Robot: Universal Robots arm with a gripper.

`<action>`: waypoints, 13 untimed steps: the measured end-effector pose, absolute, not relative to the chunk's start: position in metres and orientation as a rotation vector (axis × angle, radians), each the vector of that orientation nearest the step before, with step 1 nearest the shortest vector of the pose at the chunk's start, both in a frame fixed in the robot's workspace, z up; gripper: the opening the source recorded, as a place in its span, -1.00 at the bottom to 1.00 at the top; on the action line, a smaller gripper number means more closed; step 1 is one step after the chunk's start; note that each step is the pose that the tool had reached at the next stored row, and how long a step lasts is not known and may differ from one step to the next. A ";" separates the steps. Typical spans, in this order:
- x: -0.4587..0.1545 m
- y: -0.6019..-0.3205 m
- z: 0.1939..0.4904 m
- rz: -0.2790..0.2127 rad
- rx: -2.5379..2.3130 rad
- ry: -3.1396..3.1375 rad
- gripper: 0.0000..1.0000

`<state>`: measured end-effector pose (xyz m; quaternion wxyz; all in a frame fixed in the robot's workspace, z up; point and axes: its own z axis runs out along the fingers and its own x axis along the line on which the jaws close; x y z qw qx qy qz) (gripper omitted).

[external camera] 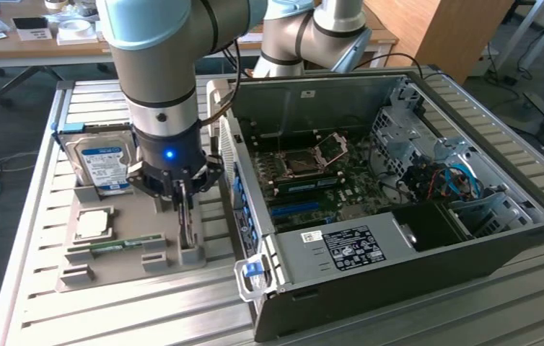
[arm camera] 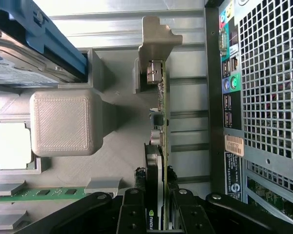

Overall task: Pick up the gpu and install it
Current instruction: 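Pick up the gpu and move the gpu toward the slot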

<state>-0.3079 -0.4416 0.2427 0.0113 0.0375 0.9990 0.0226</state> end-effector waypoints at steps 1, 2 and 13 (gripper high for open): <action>-0.308 -0.442 0.245 0.070 0.117 3.116 -0.47; -0.308 -0.442 0.247 0.070 0.117 3.116 -0.47; -0.308 -0.442 0.278 0.070 0.117 3.116 -0.47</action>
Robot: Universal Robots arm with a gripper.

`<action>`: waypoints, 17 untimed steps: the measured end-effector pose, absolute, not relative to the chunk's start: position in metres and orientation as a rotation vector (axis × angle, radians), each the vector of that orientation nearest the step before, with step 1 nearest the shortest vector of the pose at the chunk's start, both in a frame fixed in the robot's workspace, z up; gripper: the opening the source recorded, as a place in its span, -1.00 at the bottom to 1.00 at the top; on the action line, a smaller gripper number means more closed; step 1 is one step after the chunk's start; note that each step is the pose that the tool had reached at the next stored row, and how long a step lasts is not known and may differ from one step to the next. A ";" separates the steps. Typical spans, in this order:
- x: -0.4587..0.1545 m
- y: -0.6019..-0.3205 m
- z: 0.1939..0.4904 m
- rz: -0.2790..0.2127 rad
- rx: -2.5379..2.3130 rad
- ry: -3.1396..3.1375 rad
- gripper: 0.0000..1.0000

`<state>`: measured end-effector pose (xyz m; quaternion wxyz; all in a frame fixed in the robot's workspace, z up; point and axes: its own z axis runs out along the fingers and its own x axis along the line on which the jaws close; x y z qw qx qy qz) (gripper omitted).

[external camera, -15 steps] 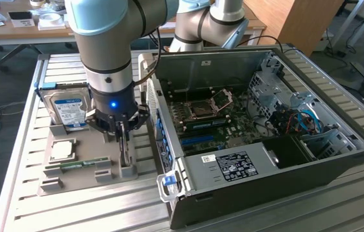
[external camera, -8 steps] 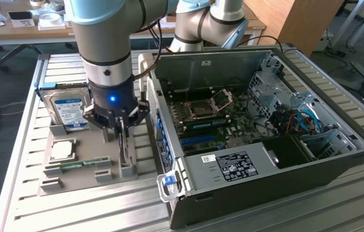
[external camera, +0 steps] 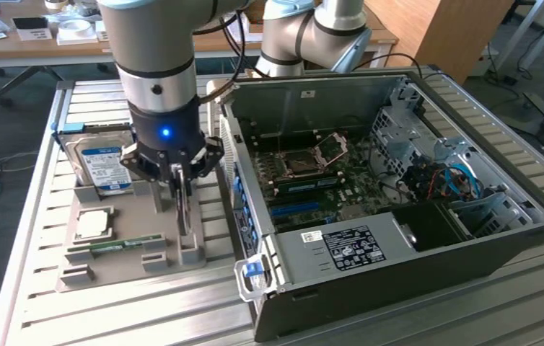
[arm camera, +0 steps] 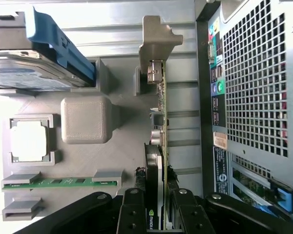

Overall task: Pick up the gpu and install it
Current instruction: 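Pick up the gpu and move the gpu toward the slot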

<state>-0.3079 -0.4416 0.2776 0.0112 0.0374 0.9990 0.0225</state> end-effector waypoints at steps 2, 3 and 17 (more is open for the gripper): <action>-0.308 -0.442 0.283 0.070 0.117 3.116 -0.47; -0.308 -0.442 0.287 0.070 0.117 3.116 -0.47; -0.308 -0.442 0.345 0.070 0.117 3.116 -0.47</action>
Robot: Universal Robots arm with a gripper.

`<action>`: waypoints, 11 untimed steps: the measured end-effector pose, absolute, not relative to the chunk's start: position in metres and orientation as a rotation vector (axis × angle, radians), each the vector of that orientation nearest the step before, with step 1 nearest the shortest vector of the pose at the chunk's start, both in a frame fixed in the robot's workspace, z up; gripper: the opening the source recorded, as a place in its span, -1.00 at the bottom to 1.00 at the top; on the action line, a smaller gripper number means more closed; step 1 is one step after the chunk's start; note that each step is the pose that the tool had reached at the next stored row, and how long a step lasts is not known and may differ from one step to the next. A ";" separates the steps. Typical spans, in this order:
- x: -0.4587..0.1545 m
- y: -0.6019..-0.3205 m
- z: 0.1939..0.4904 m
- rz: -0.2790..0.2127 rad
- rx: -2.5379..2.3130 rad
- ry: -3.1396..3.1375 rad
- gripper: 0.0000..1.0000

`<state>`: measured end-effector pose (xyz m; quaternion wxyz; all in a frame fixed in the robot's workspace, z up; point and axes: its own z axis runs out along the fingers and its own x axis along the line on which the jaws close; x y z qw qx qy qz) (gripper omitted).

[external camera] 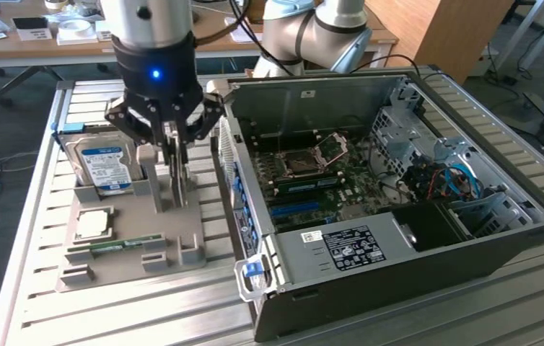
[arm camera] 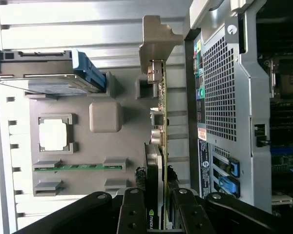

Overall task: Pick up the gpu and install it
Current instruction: 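Pick up the gpu and move the gpu toward the slot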

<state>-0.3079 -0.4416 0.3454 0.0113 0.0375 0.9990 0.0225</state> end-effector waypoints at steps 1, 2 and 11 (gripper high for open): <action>-0.308 -0.442 0.349 0.070 0.117 3.116 -0.47; -0.308 -0.442 0.353 0.070 0.117 3.116 -0.47; -0.308 -0.442 0.380 0.070 0.117 3.116 -0.47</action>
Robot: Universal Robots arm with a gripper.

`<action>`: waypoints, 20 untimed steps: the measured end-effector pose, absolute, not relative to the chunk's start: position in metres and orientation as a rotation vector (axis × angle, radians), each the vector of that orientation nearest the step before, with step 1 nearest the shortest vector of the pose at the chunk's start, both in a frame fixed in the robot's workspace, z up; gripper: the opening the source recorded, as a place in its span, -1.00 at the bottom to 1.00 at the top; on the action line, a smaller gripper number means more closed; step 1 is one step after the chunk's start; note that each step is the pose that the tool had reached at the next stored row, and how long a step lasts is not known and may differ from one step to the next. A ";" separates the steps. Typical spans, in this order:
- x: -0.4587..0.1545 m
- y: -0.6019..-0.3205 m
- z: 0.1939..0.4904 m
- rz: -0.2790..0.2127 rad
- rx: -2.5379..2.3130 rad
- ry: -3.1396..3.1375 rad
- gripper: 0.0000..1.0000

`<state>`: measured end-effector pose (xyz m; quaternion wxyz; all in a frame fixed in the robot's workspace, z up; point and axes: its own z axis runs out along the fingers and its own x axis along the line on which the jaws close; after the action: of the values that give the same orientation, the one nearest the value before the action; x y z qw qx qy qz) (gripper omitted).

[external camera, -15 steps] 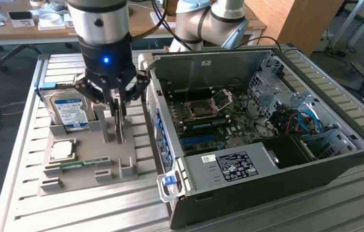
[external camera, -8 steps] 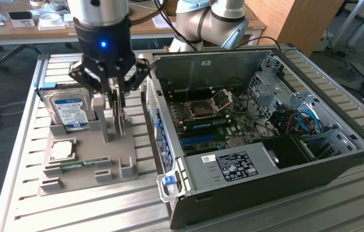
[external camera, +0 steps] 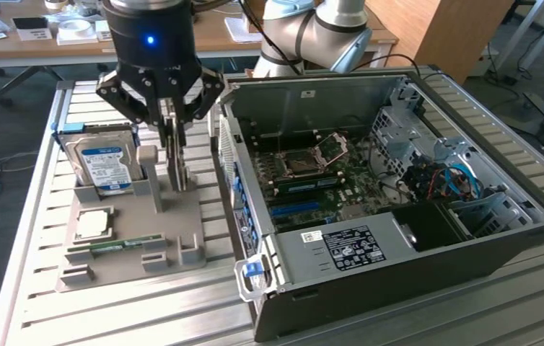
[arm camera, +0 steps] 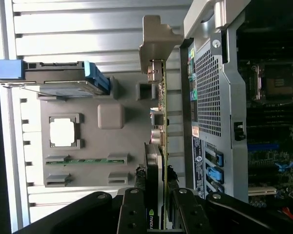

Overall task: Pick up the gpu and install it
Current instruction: 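Pick up the gpu and move the gpu toward the slot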

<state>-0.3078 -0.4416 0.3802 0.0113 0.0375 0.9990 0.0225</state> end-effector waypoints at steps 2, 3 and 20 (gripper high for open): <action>-0.308 -0.442 0.384 0.070 0.117 3.116 -0.47; -0.308 -0.442 0.387 0.070 0.117 3.116 -0.47; -0.308 -0.442 0.406 0.070 0.117 3.116 -0.47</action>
<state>-0.3078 -0.4416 0.4056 0.0113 0.0374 0.9990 0.0226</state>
